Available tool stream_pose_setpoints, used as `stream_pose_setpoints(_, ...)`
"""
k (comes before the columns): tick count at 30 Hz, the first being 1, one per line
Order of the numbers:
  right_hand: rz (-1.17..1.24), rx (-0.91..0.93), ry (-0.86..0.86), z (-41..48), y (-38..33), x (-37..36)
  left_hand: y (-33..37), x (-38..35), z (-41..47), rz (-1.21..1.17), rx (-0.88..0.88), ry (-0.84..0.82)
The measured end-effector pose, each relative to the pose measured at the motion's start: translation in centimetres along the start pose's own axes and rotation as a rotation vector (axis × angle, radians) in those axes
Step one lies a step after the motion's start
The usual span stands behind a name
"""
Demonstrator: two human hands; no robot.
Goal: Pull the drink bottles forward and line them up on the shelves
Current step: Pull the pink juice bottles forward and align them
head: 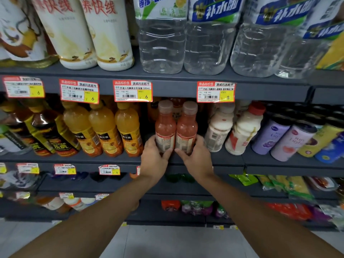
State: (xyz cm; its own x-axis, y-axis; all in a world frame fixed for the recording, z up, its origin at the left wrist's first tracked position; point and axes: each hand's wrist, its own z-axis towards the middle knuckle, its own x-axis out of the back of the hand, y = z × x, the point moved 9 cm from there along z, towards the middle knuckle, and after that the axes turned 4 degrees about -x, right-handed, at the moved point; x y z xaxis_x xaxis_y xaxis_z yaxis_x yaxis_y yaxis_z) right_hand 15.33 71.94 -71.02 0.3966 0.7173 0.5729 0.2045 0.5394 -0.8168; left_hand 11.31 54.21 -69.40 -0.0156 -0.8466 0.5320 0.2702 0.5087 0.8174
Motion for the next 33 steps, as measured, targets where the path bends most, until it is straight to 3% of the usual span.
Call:
stream_pose_setpoints(3, 0.007, 0.037, 0.097, -0.6, -0.7, -0.1, 0.3, -0.3, -0.4, -0.015, -0.074, 0.058)
stream_pose_setpoints(9, -0.073, 0.248, 0.123, -0.8, -0.5, -0.9, -1.3, -1.1, -1.0, -0.093, -0.239, 0.066)
stream_pose_setpoints(14, -0.039, 0.396, 0.217, 0.0, 0.0, -0.9, -1.8, -0.3, -0.6, 0.049, -0.276, 0.293)
stream_pose_setpoints(17, -0.018, 0.388, 0.302, 0.6, 0.9, -0.7, -2.1, -0.6, 0.0, 0.148, -0.272, 0.325)
stream_pose_setpoints(25, -0.022, 0.419, 0.478, 0.8, 1.0, 0.0, -2.7, -0.3, 1.7, 0.059, -0.339, 0.320)
stream_pose_setpoints(33, -0.018, 0.366, 0.365, 0.4, 0.8, 0.0, -2.5, 0.3, 0.8, 0.014, -0.339, 0.305)
